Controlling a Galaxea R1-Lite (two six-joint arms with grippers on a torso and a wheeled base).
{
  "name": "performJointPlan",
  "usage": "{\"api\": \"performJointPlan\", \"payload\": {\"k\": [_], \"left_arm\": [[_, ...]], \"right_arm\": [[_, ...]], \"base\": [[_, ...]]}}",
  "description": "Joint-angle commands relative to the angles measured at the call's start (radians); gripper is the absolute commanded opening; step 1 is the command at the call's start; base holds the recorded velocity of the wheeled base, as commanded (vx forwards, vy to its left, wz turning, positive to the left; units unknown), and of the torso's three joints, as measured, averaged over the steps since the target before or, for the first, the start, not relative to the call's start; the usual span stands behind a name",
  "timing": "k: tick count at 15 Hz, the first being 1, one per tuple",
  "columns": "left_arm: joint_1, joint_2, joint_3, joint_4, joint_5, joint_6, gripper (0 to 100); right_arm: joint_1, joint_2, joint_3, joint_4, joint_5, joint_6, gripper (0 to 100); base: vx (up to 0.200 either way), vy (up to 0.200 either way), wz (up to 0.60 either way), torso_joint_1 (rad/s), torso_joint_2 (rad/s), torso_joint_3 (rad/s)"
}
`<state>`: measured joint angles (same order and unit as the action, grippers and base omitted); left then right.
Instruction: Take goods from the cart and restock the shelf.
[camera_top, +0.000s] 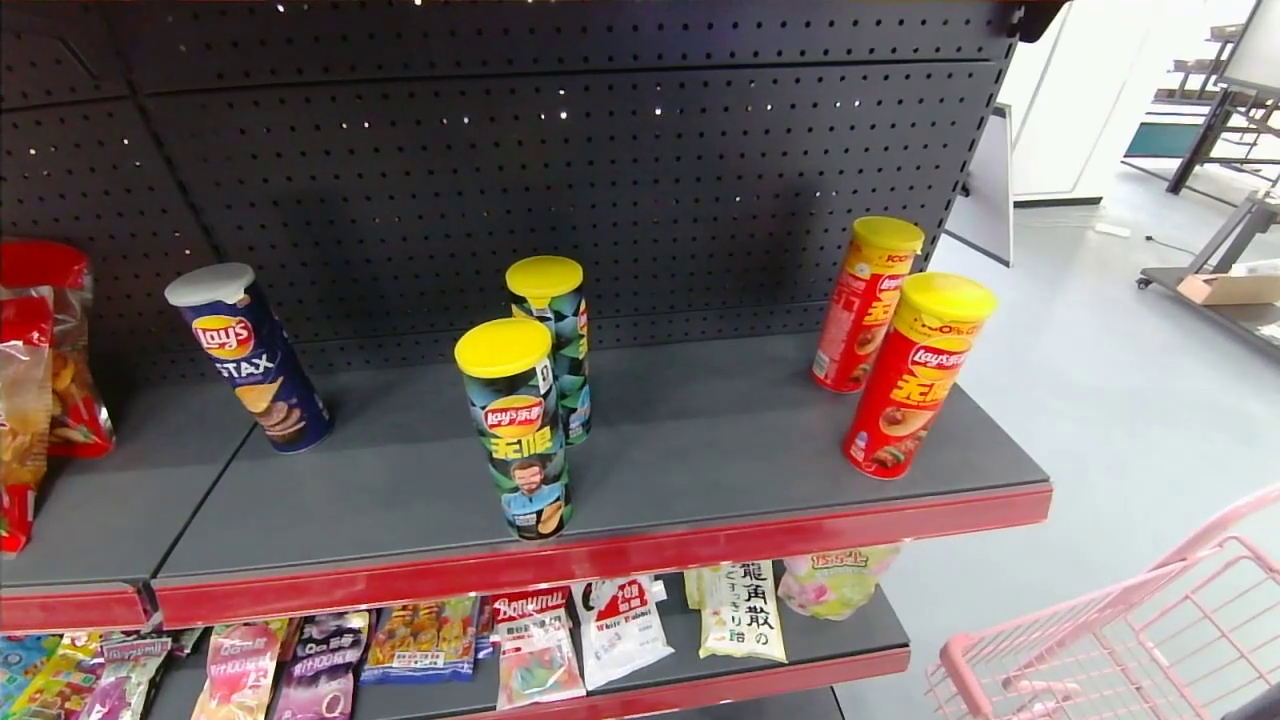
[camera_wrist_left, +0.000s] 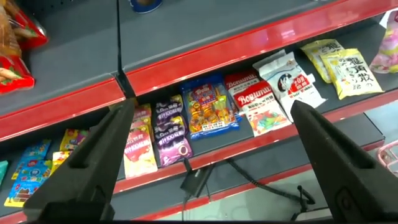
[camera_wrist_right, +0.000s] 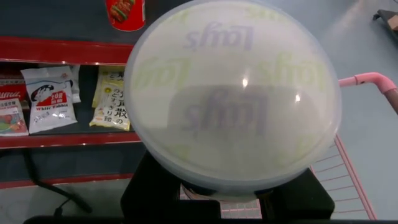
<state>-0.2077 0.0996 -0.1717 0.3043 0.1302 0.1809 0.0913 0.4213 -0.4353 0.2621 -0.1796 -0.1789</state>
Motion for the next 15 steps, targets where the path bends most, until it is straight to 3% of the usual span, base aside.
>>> {"api": "performJointPlan", "payload": {"k": [1,15], "left_arm": [[0.001,0.002,0.0,-0.001,0.0,0.0,100],[0.001,0.002,0.0,-0.001,0.0,-0.001,100]], "right_arm": [[0.001,0.002,0.001,0.0,0.002,-0.001,0],[0.002,-0.062,0.069,0.0,0.002,-0.001,0]], "base": [[0.0,0.2,0.0,0.002,0.0,0.007],[0.0,0.2,0.0,0.001,0.0,0.004]]}}
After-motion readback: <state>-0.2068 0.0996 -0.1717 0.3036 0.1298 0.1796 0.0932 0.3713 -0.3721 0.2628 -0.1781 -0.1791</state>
